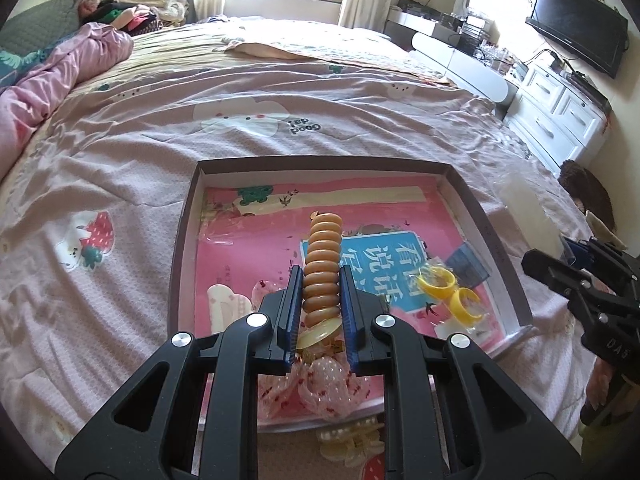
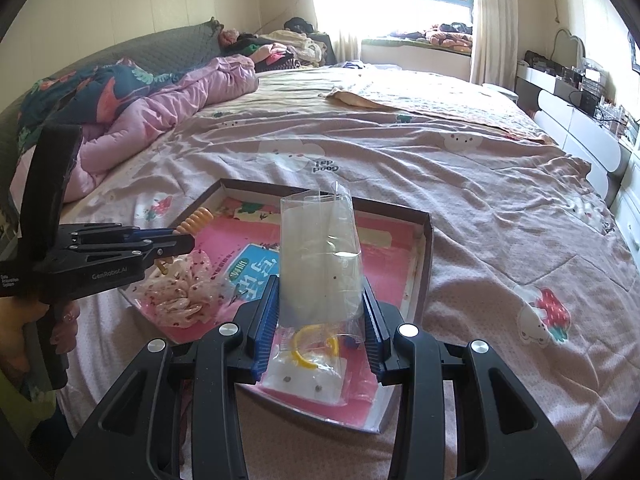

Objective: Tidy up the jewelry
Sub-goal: 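Carry the hair tie and clear bag into the tray and release both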

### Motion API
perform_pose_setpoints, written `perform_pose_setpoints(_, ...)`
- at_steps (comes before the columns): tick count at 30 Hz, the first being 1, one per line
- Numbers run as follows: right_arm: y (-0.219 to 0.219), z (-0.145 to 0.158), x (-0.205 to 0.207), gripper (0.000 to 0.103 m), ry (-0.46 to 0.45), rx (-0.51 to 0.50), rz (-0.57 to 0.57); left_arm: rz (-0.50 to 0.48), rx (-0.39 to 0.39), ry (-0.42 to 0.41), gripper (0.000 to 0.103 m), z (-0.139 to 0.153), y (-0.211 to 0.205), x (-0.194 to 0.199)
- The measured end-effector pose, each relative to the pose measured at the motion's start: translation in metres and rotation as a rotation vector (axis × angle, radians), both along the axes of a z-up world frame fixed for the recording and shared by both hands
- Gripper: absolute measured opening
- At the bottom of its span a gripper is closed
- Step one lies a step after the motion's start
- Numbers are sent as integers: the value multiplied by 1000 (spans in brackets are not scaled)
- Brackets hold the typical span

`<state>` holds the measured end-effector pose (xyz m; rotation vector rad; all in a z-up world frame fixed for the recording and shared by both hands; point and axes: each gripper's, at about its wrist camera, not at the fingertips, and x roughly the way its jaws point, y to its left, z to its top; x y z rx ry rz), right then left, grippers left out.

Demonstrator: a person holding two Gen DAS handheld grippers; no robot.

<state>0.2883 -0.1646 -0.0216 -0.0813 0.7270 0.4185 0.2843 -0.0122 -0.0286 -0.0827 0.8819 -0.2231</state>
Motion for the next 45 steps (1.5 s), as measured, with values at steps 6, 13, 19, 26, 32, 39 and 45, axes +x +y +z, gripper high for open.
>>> perform_pose_setpoints(6, 11, -14, 12, 36, 27, -25, 7, 2, 12, 12, 12, -6, -1, 9)
perform_pose_setpoints(13, 23, -33, 20, 36, 73, -44, 25, 1, 41, 39, 12, -16, -3, 27)
perform_pose_setpoints(19, 29, -48, 21, 36, 106, -57, 36, 8, 36, 64, 12, -27, -3, 35)
perform_pose_setpoints(26, 32, -60, 18, 37, 133, -71, 42, 14, 38, 81, 12, -36, -1, 37)
perform_pose_setpoints(32, 27, -62, 14, 39, 146, -67, 30, 14, 41, 93, 12, -39, -1, 36)
perform_pose_setpoints(39, 16, -60, 4, 43, 152, -62, 9, 19, 39, 84, 21, -36, -1, 31)
perform_pose_setpoints(45, 4, -52, -7, 52, 139, -44, -18, 17, 39, 67, 26, -27, -3, 23)
